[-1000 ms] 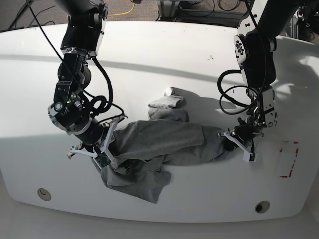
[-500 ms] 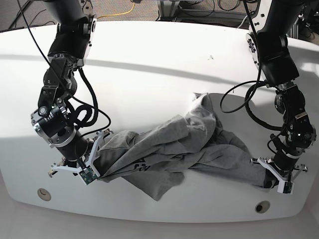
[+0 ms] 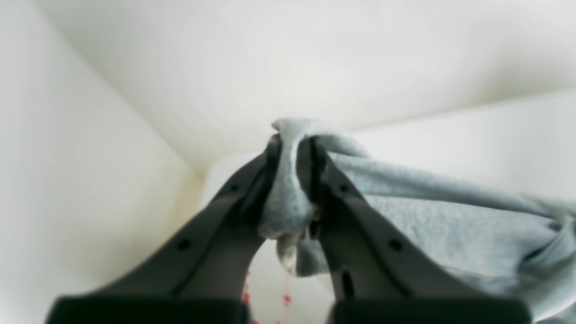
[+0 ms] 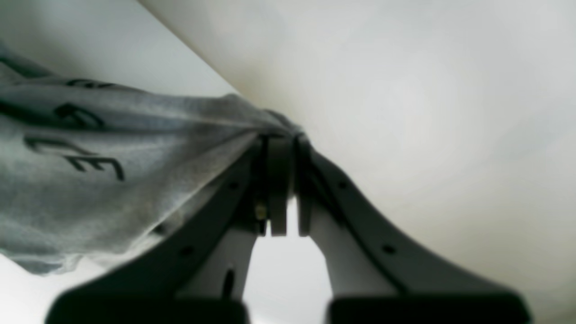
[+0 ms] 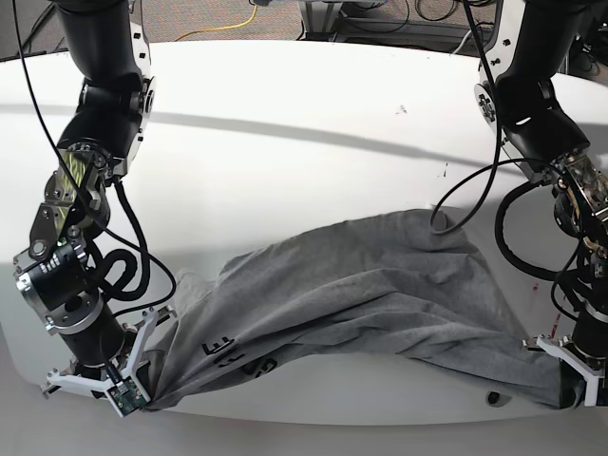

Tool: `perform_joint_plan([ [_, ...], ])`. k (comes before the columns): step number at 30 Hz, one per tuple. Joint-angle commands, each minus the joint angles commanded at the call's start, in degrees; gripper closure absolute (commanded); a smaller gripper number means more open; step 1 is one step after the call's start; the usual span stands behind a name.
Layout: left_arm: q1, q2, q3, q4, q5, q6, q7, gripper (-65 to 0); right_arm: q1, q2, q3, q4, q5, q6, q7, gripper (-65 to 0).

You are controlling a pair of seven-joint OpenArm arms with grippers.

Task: Layout the t-shirt on the table in an organized manner, then fold the t-shirt properly
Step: 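Lift the shirt with both grippers and stretch it apart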

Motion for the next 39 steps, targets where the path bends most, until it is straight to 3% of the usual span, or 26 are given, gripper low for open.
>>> perform_joint_plan([
  [14,-10.5,-4.3,-1.2,-0.3,0.4,0.0,2.3,-1.0,10.4,3.6,-0.3,-6.2,0.0,0.00,-0.3,0.0],
  [23,-12.1,-6.0,-4.2,-3.9,0.2,0.0,3.2,-1.0,11.2,4.8,-0.1,-9.2,0.1,0.00,-0.3,0.0],
  [34,-5.4,-6.6,-5.4,-3.8,0.0,-0.4,3.3,-1.0,0.1,4.3,0.1,-5.5,0.0,0.00,-0.3,0.0],
  [39,0.4,-6.6,-8.7,-1.5,0.0,-4.8,3.7,-1.0,-8.1,3.3,1.1,-1.8,0.3,-0.09,-0.3,0.0],
])
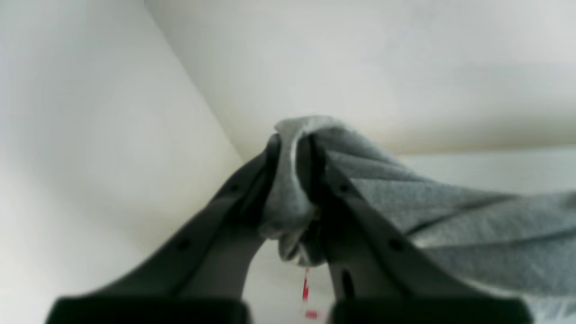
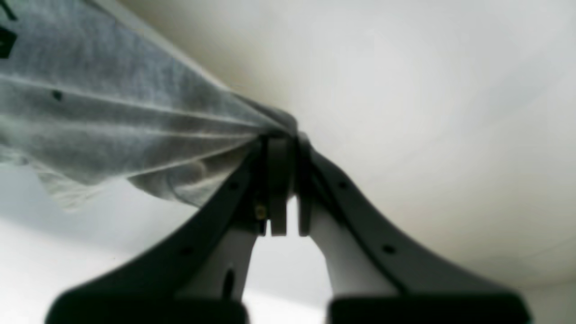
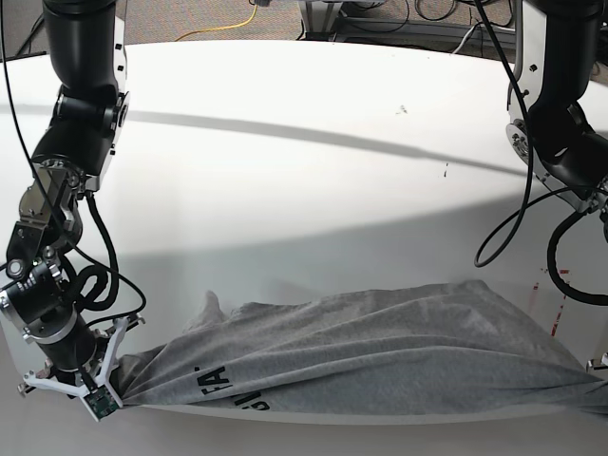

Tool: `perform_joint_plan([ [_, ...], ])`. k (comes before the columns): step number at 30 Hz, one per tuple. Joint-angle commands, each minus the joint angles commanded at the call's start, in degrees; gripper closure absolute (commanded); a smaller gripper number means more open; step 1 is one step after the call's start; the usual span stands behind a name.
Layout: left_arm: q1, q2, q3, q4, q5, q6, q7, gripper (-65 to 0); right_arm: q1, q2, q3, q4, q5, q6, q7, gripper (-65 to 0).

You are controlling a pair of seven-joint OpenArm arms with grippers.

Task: Layout the t-shirt on the table in an organized manner, then fold the t-shirt properly
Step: 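Lift the shirt with both grippers and stretch it apart, then lay the shirt flat and open both grippers to release it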

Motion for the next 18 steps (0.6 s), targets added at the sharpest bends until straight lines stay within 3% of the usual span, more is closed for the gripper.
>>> perform_joint_plan([
  [3,4.1,0.1,-1.5,1.3,-0.1,-0.5,2.7,-1.0,-5.4,-2.5,3.3,1.5,0.0,0.09,0.0,0.0],
  [10,12.7,0.1,-5.6,4.1,-0.1,-6.1,7.1,-1.0,-14.8,-3.9,5.0,2.9,0.1,0.18,0.0,0.0],
  [18,25.1,0.0,-10.7,5.3,-0.1,-6.1,9.2,-1.0,-25.7,-5.7,5.1,3.5,0.1,0.18,0.0,0.0],
])
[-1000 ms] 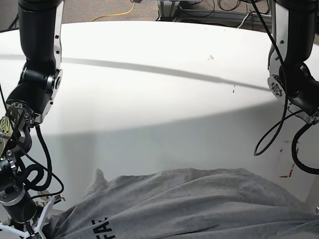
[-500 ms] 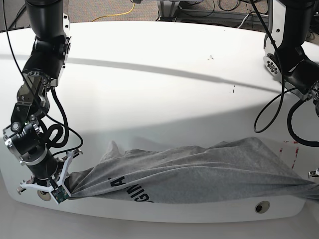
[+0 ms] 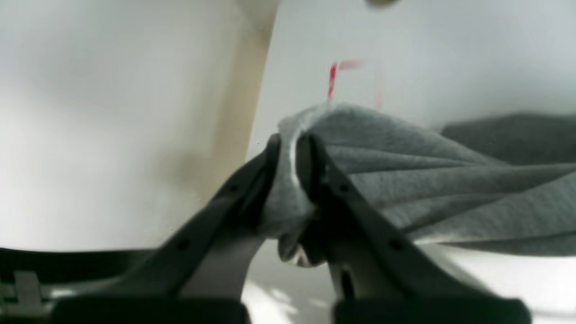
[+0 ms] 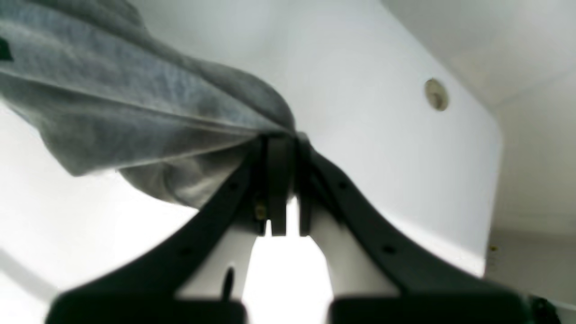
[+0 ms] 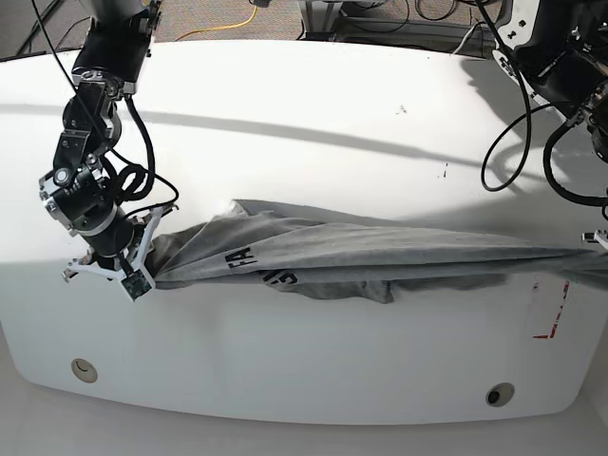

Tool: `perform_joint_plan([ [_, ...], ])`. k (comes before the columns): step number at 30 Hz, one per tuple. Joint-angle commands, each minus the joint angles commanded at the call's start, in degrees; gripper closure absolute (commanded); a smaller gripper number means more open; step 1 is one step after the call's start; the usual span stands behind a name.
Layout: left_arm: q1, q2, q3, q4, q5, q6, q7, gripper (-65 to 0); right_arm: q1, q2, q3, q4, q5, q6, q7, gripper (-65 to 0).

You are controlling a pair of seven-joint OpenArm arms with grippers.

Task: Layout the t-shirt on the table in an organized manner, then fold the t-shirt properly
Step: 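Lay the shirt flat and open both grippers to release it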

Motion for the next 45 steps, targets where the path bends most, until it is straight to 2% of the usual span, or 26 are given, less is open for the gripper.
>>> perform_joint_plan([
  [3,6.0,0.0,-0.6,0.1,0.1,0.0,0.0,-1.0,-4.7,-0.4,-0.1,0.0,0.0,0.00,0.0,-0.2],
  [7,12.5,0.1,-0.7,-0.1,0.1,0.0,0.0,-1.0,-8.5,-3.2,-0.1,0.0,-0.4,-0.26,0.0,-0.8],
  [10,16.1,0.3,-0.7,-0.1,0.1,0.0,0.0,-1.0,-11.3,-4.1,-0.1,0.0,-0.4,-0.44,0.0,-5.7],
  [12,18.1,0.3,-0.7,-0.1,0.1,0.0,0.0,-1.0,-13.0,-4.3,-0.1,0.0,-0.3,-0.53,0.0,-12.2],
  [15,20.9,0.2,-0.7,-0.2,0.1,0.0,0.0,-1.1,-15.5,-6.0,-0.1,0.0,-0.4,-0.53,0.0,-25.4],
  [21,23.9,0.0,-0.7,-0.2,0.1,0.0,0.0,-1.4,-18.5,-6.5,-0.2,0.1,-0.2,-0.53,0.0,-46.5],
  [23,24.6,0.0,-0.6,-0.2,0.1,0.0,0.0,-4.6,-18.7,-6.5,-0.1,0.2,-0.1,-0.53,0.0,-51.8],
  [25,24.9,0.0,-0.6,-0.2,0.1,0.0,0.0,-13.5,-18.5,-6.5,-0.1,0.4,-0.4,-0.53,0.0,-57.4],
  [27,24.9,0.0,-0.6,-0.2,0.2,0.0,0.0,-26.4,-18.2,-6.3,-0.1,0.4,-0.4,-0.53,0.0,-62.3],
  [29,24.9,0.0,-0.6,-0.1,0.3,0.0,0.0,-35.3,-17.4,-6.3,0.0,0.4,-0.4,-0.53,0.0,-64.7],
  [31,24.8,0.0,-0.6,-0.1,0.4,0.0,-0.1,-39.0,-16.4,-6.2,0.8,0.4,-0.4,-0.53,-0.1,-65.0],
  [35,24.8,0.0,-0.6,-0.2,0.4,0.0,-0.1,-39.0,-14.1,-6.2,4.2,0.0,-0.4,-0.53,-0.1,-65.0],
  [39,24.8,-1.7,-0.6,-0.2,0.3,0.0,-0.1,-39.3,-10.5,-6.1,7.0,-1.4,-0.4,-0.35,-1.8,-65.0],
  [42,24.6,-2.1,-0.6,-0.2,0.2,0.0,-0.1,-39.3,-7.5,-4.4,7.4,-1.5,0.1,-0.09,-4.4,-65.0],
  [45,23.7,-2.9,-0.6,0.0,0.2,0.0,-0.2,-39.3,-5.1,-4.1,7.3,-1.5,0.2,0.00,-4.6,-65.0],
])
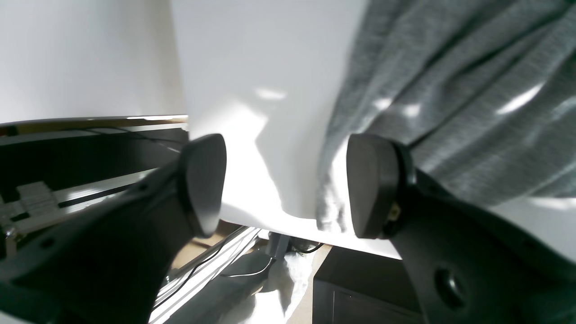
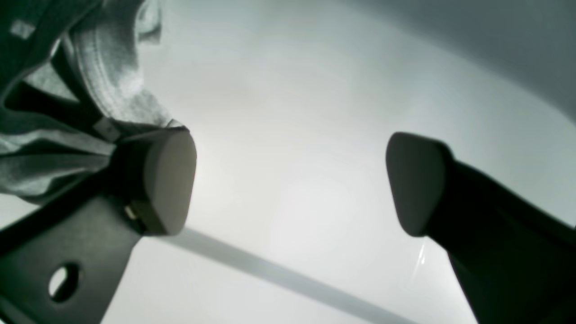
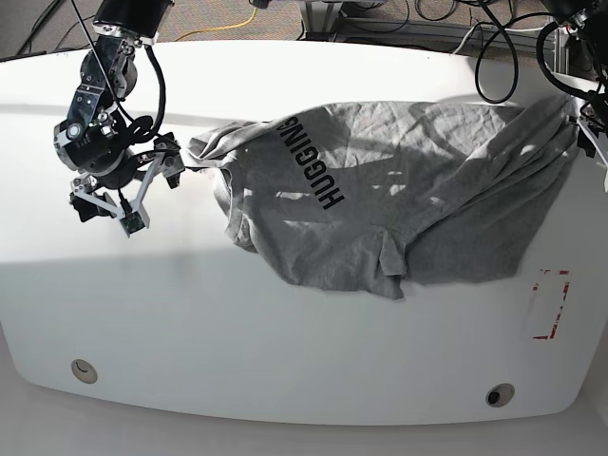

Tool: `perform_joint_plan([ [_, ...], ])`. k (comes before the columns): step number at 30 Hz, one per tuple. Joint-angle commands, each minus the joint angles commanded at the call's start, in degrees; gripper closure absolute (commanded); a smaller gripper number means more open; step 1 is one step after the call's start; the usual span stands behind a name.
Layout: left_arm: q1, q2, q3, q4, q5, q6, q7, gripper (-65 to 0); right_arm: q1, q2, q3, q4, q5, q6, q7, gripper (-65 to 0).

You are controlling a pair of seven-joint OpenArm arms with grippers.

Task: Layout the t-shirt on the table in an organized manner, then fold the t-shirt properly
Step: 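Lay the shirt flat and open both grippers to release it, then move the right gripper to the shirt's hem and grasp it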

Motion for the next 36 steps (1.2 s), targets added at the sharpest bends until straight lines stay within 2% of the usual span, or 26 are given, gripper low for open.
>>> perform_joint_plan([
  [7,-4.7,-0.4,0.0,-0.2,0.2,0.0,0.0,-39.3,9.2,-2.1,-4.9,-4.4,0.0,0.00,-0.1,-65.0],
  [11,-6.9,-0.4,0.3,-0.2,0.3,0.0,0.0,-39.3,14.0,-4.2,-8.1,-10.9,-0.1,0.00,0.5,-65.0],
  [15,-9.4,-0.4,0.3,-0.2,0.3,0.0,0.0,-39.3,18.2,-5.7,-10.8,-18.8,-0.1,0.00,4.3,-65.0],
  [19,-10.9,-0.4,1.6,-0.2,0.4,0.0,0.0,-39.3,21.5,-5.7,-12.6,-27.4,-0.1,0.00,8.4,-65.0],
  [29,-11.1,-0.4,3.6,-0.3,0.4,0.0,0.0,-39.2,25.8,-5.5,-12.7,-45.6,-0.1,0.09,17.0,-65.0],
  [36,-11.2,-0.4,5.0,-0.3,0.4,0.0,0.0,-39.2,25.9,-5.4,-12.7,-52.0,-0.1,0.48,20.8,-65.0],
])
